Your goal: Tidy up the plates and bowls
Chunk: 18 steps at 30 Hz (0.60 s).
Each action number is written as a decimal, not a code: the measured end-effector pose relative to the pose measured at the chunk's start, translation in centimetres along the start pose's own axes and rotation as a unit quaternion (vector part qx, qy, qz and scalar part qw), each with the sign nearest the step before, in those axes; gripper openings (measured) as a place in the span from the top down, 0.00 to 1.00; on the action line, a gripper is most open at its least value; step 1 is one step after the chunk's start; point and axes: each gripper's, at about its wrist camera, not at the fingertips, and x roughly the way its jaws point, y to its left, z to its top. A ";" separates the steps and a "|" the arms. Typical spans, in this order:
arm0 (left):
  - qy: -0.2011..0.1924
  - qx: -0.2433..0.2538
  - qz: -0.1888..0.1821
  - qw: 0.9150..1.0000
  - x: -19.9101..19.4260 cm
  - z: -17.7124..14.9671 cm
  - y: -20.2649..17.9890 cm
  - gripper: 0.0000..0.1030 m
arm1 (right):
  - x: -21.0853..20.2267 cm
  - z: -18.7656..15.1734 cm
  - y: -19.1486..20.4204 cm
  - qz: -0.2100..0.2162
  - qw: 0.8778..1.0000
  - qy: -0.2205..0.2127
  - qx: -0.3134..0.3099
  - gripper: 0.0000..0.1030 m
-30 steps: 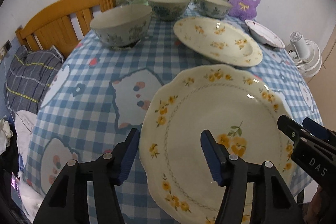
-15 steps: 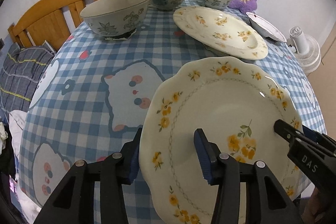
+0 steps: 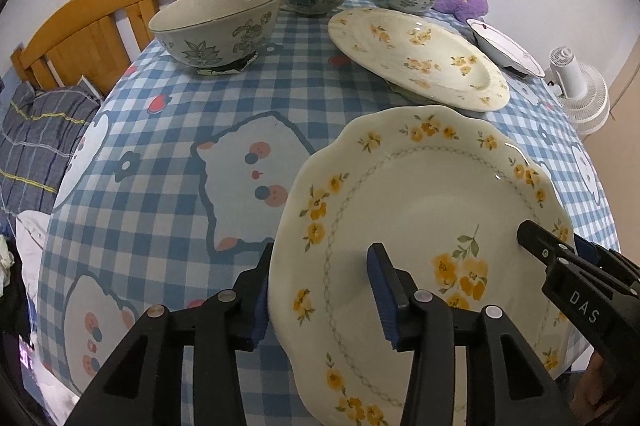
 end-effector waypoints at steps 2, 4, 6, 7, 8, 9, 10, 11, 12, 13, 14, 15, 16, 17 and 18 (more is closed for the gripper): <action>0.001 -0.005 0.007 1.000 0.0 0.0 -0.1 0.56 | 0.1 0.2 -0.2 0.007 1.000 0.008 -0.003 0.56; 0.001 -0.012 0.017 1.000 0.0 0.1 -0.4 0.56 | 0.1 0.2 -0.3 0.010 1.000 0.006 -0.016 0.57; 0.000 -0.016 0.020 1.000 0.0 0.0 -0.5 0.56 | 0.0 0.2 -0.2 0.007 0.999 0.003 -0.035 0.57; -0.001 -0.020 0.022 1.000 -0.1 0.0 -0.7 0.56 | 0.0 0.4 -0.2 0.009 0.999 0.005 -0.040 0.57; 0.000 -0.023 0.024 0.999 -0.1 -0.1 -0.8 0.56 | 0.0 0.5 -0.4 0.010 0.999 0.007 -0.042 0.57; -0.001 -0.021 0.027 0.999 -0.2 -0.1 -1.2 0.56 | 0.0 0.6 -0.6 0.010 0.999 0.007 -0.045 0.57; -0.003 -0.020 0.029 0.999 -0.3 -0.1 -1.5 0.56 | -0.1 0.7 -0.9 0.010 0.999 0.006 -0.048 0.57; -0.004 -0.017 0.029 0.999 -0.4 -0.2 -1.9 0.57 | -0.1 0.7 -1.2 0.009 0.999 0.005 -0.050 0.57; -0.004 -0.013 0.029 0.999 -0.4 -0.2 -2.3 0.57 | -0.1 0.9 -1.8 0.008 0.999 0.005 -0.051 0.57; -0.006 -0.010 0.029 1.000 -0.5 -0.3 -2.9 0.57 | -0.1 1.0 -2.3 0.007 0.999 0.005 -0.051 0.57; -0.006 -0.006 0.027 1.000 -0.4 -0.2 -3.5 0.57 | -0.1 1.2 -3.0 0.004 0.999 0.004 -0.050 0.57; -0.006 -0.003 0.026 1.000 -0.5 -0.3 -4.1 0.57 | -0.1 1.3 -3.4 0.003 0.999 0.004 -0.050 0.57; -0.006 -0.003 0.025 1.000 -0.5 -0.3 -4.7 0.57 | -0.1 1.4 -4.0 0.001 0.999 0.003 -0.051 0.57; -0.004 -0.002 0.021 1.000 -0.4 -0.3 -5.1 0.57 | -0.1 1.5 -4.5 -0.002 0.999 0.002 -0.052 0.57; -0.002 -0.002 0.018 1.000 -0.3 -0.3 -5.7 0.57 | -0.1 1.6 -5.2 -0.003 0.999 0.000 -0.052 0.58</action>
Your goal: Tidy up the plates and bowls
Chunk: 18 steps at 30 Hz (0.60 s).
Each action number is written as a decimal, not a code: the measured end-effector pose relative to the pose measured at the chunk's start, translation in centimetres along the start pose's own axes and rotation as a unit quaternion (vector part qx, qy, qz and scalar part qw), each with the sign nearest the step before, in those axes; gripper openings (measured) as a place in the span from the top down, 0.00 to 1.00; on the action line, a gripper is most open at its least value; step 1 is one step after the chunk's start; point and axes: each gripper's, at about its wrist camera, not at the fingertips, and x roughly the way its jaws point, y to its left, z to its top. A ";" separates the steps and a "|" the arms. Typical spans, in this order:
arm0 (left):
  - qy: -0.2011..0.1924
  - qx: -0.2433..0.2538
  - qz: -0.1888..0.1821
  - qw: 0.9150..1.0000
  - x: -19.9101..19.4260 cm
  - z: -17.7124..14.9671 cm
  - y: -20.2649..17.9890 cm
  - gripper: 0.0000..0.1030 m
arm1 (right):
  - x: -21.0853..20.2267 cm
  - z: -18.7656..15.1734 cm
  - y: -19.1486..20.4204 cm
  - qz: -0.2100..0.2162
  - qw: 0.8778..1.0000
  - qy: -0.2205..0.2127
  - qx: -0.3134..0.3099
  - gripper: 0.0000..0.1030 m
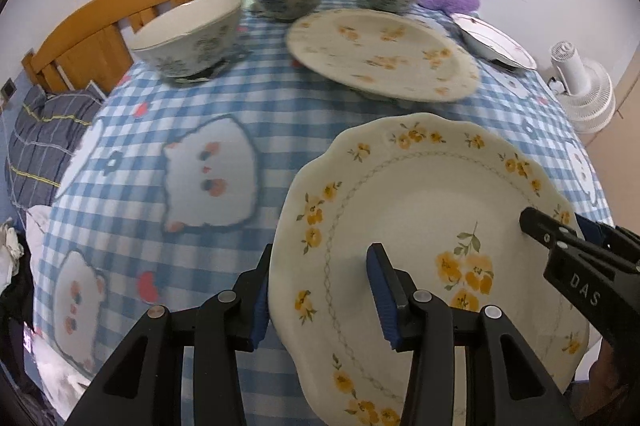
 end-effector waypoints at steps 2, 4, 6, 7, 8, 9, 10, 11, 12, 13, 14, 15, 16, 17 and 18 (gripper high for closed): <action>0.001 0.002 -0.004 1.000 0.1 0.1 -1.0 0.57 | 0.1 0.2 -1.3 -0.002 1.000 -0.001 0.001 0.58; 0.000 0.007 -0.005 1.000 0.1 0.3 -2.2 0.57 | 0.1 0.2 -2.3 -0.004 1.000 -0.002 0.003 0.58; -0.001 0.010 -0.005 1.000 0.2 0.5 -3.2 0.57 | 0.1 0.3 -3.3 -0.006 1.000 -0.003 0.006 0.59; -0.002 0.011 -0.005 1.000 0.3 0.6 -3.8 0.57 | 0.1 0.3 -3.8 -0.007 1.000 -0.004 0.006 0.59; -0.002 0.012 -0.005 1.000 0.3 0.7 -4.2 0.57 | 0.1 0.4 -4.2 -0.008 1.000 -0.005 0.006 0.59; -0.003 0.012 -0.004 1.000 0.3 0.8 -4.7 0.57 | 0.1 0.5 -4.9 -0.009 1.000 -0.006 0.007 0.59; -0.004 0.012 -0.004 1.000 0.4 0.9 -5.3 0.58 | 0.1 0.5 -5.4 -0.009 1.000 -0.006 0.008 0.60; -0.005 0.013 -0.004 1.000 0.5 1.0 -5.7 0.58 | 0.1 0.5 -5.7 -0.010 1.000 -0.006 0.008 0.60; -0.005 0.014 -0.004 1.000 0.6 1.2 -6.2 0.58 | 0.2 0.6 -6.4 -0.012 1.000 -0.007 0.010 0.60; -0.007 0.015 -0.004 1.000 0.7 1.3 -6.7 0.58 | 0.2 0.7 -6.8 -0.013 1.000 -0.008 0.010 0.60; -0.007 0.017 -0.005 1.000 0.8 1.4 -7.2 0.58 | 0.2 0.8 -7.4 -0.014 1.000 -0.008 0.013 0.60; -0.008 0.019 -0.006 1.000 0.9 1.5 -7.8 0.58 | 0.3 0.8 -7.9 -0.015 1.000 -0.008 0.015 0.60; -0.009 0.021 -0.008 1.000 1.1 1.6 -8.4 0.58 | 0.4 0.8 -8.5 -0.018 1.000 -0.009 0.017 0.60; -0.010 0.023 -0.009 1.000 1.2 1.8 -8.9 0.58 | 0.5 0.9 -9.2 -0.019 1.000 -0.009 0.019 0.60; -0.011 0.026 -0.010 1.000 1.3 1.9 -9.4 0.58 | 0.5 0.9 -9.5 -0.021 1.000 -0.009 0.020 0.60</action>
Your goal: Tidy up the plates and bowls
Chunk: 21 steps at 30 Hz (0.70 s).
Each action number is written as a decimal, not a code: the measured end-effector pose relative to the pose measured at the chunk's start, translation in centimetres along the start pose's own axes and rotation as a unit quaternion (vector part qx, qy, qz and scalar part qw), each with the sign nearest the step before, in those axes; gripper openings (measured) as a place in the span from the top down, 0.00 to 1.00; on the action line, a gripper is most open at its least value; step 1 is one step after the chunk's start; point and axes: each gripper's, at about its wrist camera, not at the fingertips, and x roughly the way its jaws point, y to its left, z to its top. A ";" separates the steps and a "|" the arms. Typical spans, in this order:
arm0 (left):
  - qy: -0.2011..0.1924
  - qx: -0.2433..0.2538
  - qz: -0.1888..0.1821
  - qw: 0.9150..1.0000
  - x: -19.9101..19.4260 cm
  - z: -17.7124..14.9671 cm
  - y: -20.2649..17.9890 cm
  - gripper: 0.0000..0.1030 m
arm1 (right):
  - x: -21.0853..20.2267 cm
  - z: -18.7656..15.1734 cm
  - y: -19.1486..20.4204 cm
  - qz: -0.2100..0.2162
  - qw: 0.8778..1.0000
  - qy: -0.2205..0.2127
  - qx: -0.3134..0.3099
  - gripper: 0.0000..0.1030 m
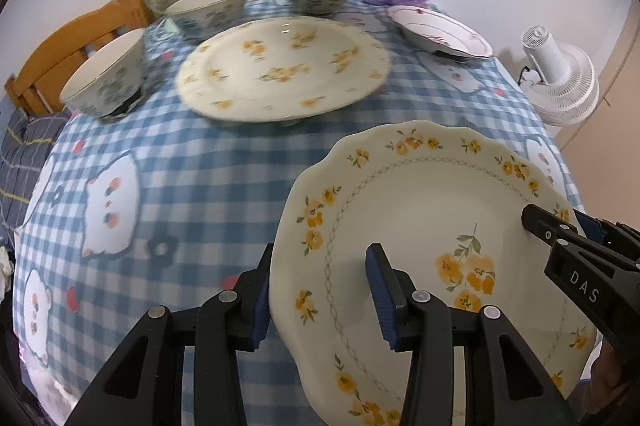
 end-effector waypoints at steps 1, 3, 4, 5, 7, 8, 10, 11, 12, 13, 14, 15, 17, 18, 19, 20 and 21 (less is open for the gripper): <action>-0.001 0.002 -0.001 1.000 0.1 0.2 -0.5 0.58 | 0.1 0.1 -0.6 -0.002 1.000 0.000 0.001 0.60; -0.005 0.006 -0.001 1.000 0.4 0.5 -1.5 0.58 | 0.2 0.2 -1.5 -0.003 1.000 -0.001 0.004 0.60; -0.006 0.008 -0.001 1.000 0.5 0.7 -1.9 0.58 | 0.3 0.3 -2.0 -0.004 1.000 -0.002 0.006 0.60; -0.007 0.010 -0.001 1.000 0.6 0.8 -2.2 0.58 | 0.4 0.3 -2.3 -0.004 1.000 -0.002 0.007 0.60; -0.009 0.013 0.000 1.000 0.8 1.1 -3.1 0.58 | 0.6 0.4 -3.1 -0.005 1.000 -0.002 0.011 0.60; -0.010 0.014 0.000 1.000 0.9 1.2 -3.4 0.58 | 0.7 0.5 -3.4 -0.005 1.000 -0.003 0.012 0.60; -0.014 0.017 0.003 1.000 1.0 1.3 -3.9 0.58 | 0.9 0.5 -3.9 -0.003 1.000 -0.001 0.016 0.60; -0.016 0.019 0.004 1.000 1.1 1.4 -4.1 0.58 | 1.0 0.5 -4.1 -0.003 1.000 -0.001 0.018 0.60; -0.017 0.020 0.004 1.000 1.2 1.4 -4.3 0.58 | 1.0 0.5 -4.3 -0.003 1.000 -0.001 0.021 0.60; -0.017 0.022 0.003 1.000 1.3 1.5 -4.5 0.58 | 1.1 0.5 -4.4 -0.003 1.000 0.000 0.023 0.60; -0.018 0.023 0.003 1.000 1.4 1.5 -4.7 0.58 | 1.1 0.4 -4.5 -0.003 1.000 0.000 0.025 0.60; -0.019 0.024 0.003 1.000 1.4 1.5 -4.8 0.58 | 1.2 0.4 -4.7 -0.003 1.000 0.001 0.029 0.60; -0.018 0.023 0.003 1.000 1.5 1.4 -4.8 0.58 | 1.3 0.3 -4.8 -0.001 0.999 0.003 0.035 0.60; -0.016 0.020 0.003 1.000 1.6 1.3 -4.8 0.57 | 1.3 0.2 -4.9 0.001 0.999 0.005 0.040 0.60; -0.013 0.016 0.001 1.000 1.6 1.3 -4.7 0.57 | 1.3 0.1 -5.0 0.001 0.999 0.006 0.044 0.59; -0.009 0.012 -0.001 1.000 1.7 1.2 -4.7 0.57 | 1.4 0.1 -5.1 0.003 0.999 0.009 0.053 0.58; -0.002 0.004 -0.006 1.000 1.8 1.1 -4.4 0.57 | 1.5 0.0 -5.0 0.004 0.998 0.014 0.057 0.55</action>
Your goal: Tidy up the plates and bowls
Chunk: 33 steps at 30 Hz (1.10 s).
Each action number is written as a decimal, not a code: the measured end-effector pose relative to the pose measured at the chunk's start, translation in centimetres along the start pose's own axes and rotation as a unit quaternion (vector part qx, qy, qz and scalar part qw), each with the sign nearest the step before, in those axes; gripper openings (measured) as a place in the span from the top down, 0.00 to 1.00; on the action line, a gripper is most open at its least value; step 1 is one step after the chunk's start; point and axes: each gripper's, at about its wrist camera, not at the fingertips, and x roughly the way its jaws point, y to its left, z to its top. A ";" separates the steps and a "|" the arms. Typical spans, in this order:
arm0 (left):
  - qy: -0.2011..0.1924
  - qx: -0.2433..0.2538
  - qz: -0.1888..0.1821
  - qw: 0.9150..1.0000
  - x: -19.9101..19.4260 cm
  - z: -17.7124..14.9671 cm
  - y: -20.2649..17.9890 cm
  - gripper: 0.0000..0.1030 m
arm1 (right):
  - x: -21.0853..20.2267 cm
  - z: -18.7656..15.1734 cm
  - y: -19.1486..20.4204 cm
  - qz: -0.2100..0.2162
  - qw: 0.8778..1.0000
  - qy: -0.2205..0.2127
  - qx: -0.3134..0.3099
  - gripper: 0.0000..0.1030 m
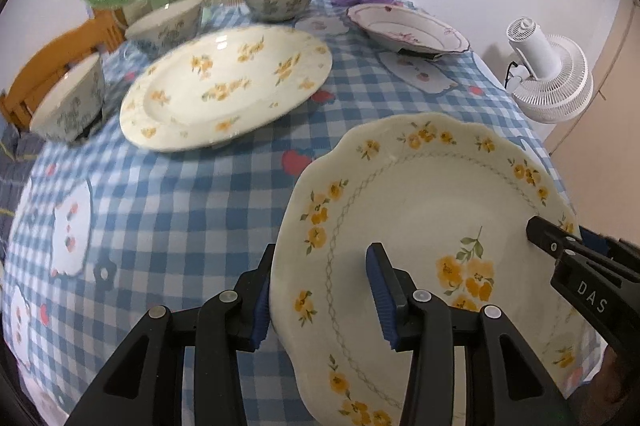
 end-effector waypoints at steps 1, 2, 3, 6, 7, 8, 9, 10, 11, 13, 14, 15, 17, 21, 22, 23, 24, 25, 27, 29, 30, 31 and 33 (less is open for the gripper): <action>0.003 -0.004 -0.003 1.000 0.0 -0.1 0.1 0.57 | 0.0 0.0 0.1 -0.001 1.000 0.003 -0.001 0.53; 0.003 -0.002 -0.004 1.000 0.0 -0.1 0.1 0.57 | 0.0 0.0 0.3 -0.005 1.000 0.004 -0.005 0.52; 0.004 0.000 -0.004 1.000 -0.1 -0.2 0.1 0.57 | 0.1 0.0 0.4 -0.006 1.000 0.006 -0.005 0.52; -0.004 0.009 0.002 1.000 -0.6 -0.2 -0.2 0.54 | 0.1 0.1 0.3 -0.001 1.000 0.012 -0.004 0.52; -0.011 0.012 0.000 1.000 -0.9 -0.2 -0.3 0.41 | 0.0 0.1 0.2 0.001 1.000 0.014 -0.005 0.52; -0.017 0.016 -0.002 1.000 -1.3 -0.2 -0.5 0.33 | -0.1 0.1 0.1 0.004 1.000 0.015 -0.002 0.52; -0.023 0.018 -0.002 1.000 -1.6 -0.1 -0.6 0.25 | -0.4 0.2 0.1 0.006 1.000 0.010 0.002 0.52; -0.031 0.023 -0.005 0.999 -2.0 0.0 -0.8 0.25 | -0.8 0.2 0.1 0.005 1.000 0.005 0.003 0.51; -0.034 0.025 -0.008 0.999 -2.3 0.1 -0.9 0.24 | -1.2 0.3 0.2 0.003 1.000 -0.001 0.001 0.49; -0.033 0.025 -0.011 0.999 -2.6 0.4 -1.0 0.23 | -2.2 0.5 0.5 -0.002 1.000 -0.010 -0.005 0.32; -0.032 0.019 -0.014 0.999 -2.9 0.6 -0.9 0.23 | -2.8 0.5 0.8 -0.002 1.000 -0.019 -0.006 0.29; -0.030 0.014 -0.016 0.999 -3.0 0.8 -0.8 0.23 | -3.4 0.6 1.0 -0.004 1.000 -0.027 -0.007 0.26; -0.032 0.005 -0.019 0.999 -3.7 1.3 -0.4 0.23 | -4.4 0.7 1.5 -0.005 0.999 -0.034 -0.009 0.23; -0.049 -0.009 -0.013 0.999 -5.5 2.3 0.9 0.21 | -6.1 1.0 2.2 0.001 0.999 -0.044 -0.002 0.23; -0.051 -0.011 -0.013 0.999 -5.9 2.5 1.2 0.21 | -6.6 1.0 2.5 0.004 0.999 -0.049 -0.001 0.23; -0.054 -0.013 -0.013 0.998 -6.2 2.6 1.5 0.21 | -7.2 1.1 2.8 0.009 0.998 -0.056 -0.001 0.23; -0.057 -0.015 -0.012 0.998 -6.8 2.8 1.8 0.20 | -7.8 1.1 3.2 0.011 0.998 -0.060 -0.003 0.22; -0.060 -0.015 -0.011 0.998 -7.1 2.9 2.1 0.20 | -8.2 1.2 3.4 0.012 0.998 -0.063 -0.005 0.22; -0.067 -0.014 -0.005 0.998 -8.1 3.1 2.6 0.20 | -9.2 1.4 4.1 0.014 0.997 -0.071 -0.006 0.21; -0.074 -0.009 0.002 0.997 -9.0 3.3 3.0 0.20 | -10.5 1.6 4.7 0.016 0.996 -0.084 -0.005 0.19; -0.079 -0.005 0.010 0.997 -9.5 3.5 3.3 0.20 | -11.1 1.7 5.1 0.018 0.996 -0.089 -0.005 0.17; -0.085 -0.002 0.017 0.996 -10.1 3.5 3.6 0.19 | -11.6 1.8 5.4 0.018 0.995 -0.095 -0.006 0.15; -0.089 -0.005 0.015 0.996 -10.8 3.7 4.3 0.19 | -12.7 1.9 6.1 0.018 0.994 -0.107 -0.009 0.15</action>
